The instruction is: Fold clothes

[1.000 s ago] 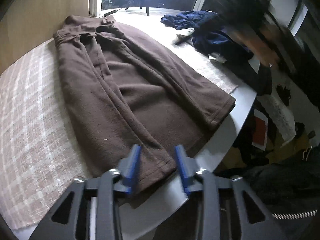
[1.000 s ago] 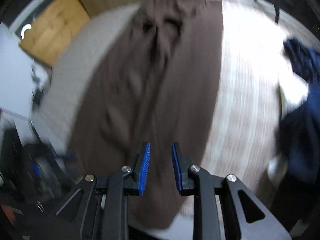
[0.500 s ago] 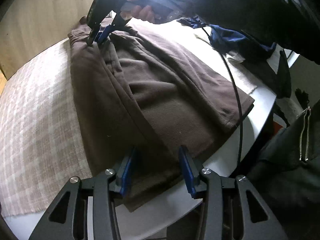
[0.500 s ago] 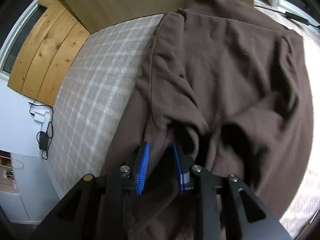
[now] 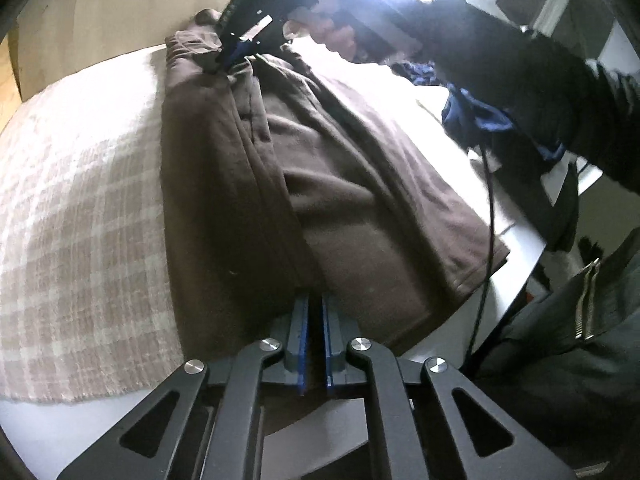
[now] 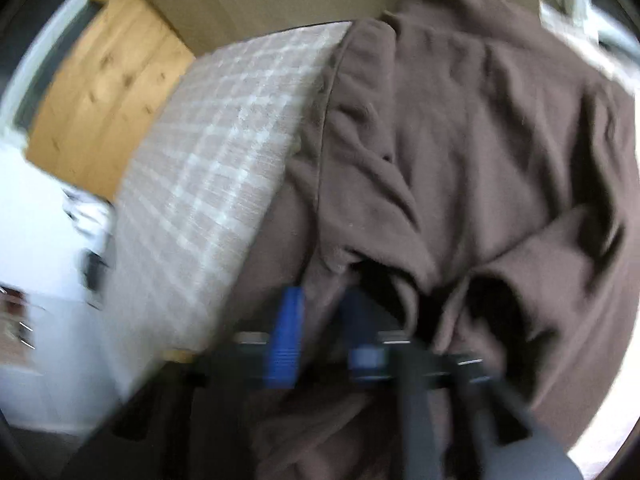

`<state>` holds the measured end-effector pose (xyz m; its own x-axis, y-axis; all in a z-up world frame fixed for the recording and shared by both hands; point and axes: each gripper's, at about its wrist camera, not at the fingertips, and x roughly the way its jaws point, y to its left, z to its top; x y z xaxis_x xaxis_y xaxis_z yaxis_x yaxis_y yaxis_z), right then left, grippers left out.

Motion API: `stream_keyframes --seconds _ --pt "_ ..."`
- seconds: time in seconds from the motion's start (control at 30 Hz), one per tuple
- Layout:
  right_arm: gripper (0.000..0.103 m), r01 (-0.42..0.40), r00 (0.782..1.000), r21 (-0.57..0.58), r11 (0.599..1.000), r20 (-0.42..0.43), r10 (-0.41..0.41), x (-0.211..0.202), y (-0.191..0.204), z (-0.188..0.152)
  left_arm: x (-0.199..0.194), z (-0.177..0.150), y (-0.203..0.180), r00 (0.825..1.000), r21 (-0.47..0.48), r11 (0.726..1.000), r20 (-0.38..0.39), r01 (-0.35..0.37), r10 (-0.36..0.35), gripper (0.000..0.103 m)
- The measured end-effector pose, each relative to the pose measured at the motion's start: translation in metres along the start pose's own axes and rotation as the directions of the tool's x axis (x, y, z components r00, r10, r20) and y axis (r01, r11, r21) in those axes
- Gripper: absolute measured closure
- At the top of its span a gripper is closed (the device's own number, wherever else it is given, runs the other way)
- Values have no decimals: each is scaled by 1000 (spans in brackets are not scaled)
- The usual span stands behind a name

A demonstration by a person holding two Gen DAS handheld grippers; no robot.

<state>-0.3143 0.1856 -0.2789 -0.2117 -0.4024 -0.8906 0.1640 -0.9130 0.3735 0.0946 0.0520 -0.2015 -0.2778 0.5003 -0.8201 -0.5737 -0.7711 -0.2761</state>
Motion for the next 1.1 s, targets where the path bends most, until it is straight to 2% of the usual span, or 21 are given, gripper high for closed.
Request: stream_keyframes --seconds 0.13,0.27,0.47,0.53,0.63,0.7,0.8,0.87,1.07,1.1 --pt "96 50 998 -93 994 44 -46 -20 12 0 -12 6 -3 999 -11 999 29 33 -33 98" --pt "97 161 985 -166 973 86 -148 -33 25 0 -12 13 -15 997 17 998 47 62 -63 98" --pt "96 288 958 -197 937 58 -282 -1 16 -12 25 10 -22 998 50 997 -43 56 -54 98" --pt "95 287 958 -205 936 41 -285 -4 16 -12 22 11 -20 996 34 997 -64 65 -62 97" --pt "93 251 966 -198 947 -5 -258 -21 12 -13 -8 5 -14 998 31 999 -55 44 -42 90" --pt "93 222 975 -173 960 34 -220 -47 11 -17 -27 -3 -1 999 5 1000 -31 6 -6 76" --pt "92 194 978 -171 966 114 -176 -67 18 -18 -27 -8 31 999 -120 992 -39 -26 21 76" --pt "90 192 978 -196 962 125 -170 -62 26 -16 -20 -9 49 998 -188 982 -56 -25 15 76" --pt "90 206 979 -287 936 62 -196 -18 54 -28 -2 -7 46 997 -169 985 -66 22 -34 76" --pt "90 223 975 -295 929 64 -214 -11 57 -29 0 -8 45 997 -158 987 -70 24 -35 85"
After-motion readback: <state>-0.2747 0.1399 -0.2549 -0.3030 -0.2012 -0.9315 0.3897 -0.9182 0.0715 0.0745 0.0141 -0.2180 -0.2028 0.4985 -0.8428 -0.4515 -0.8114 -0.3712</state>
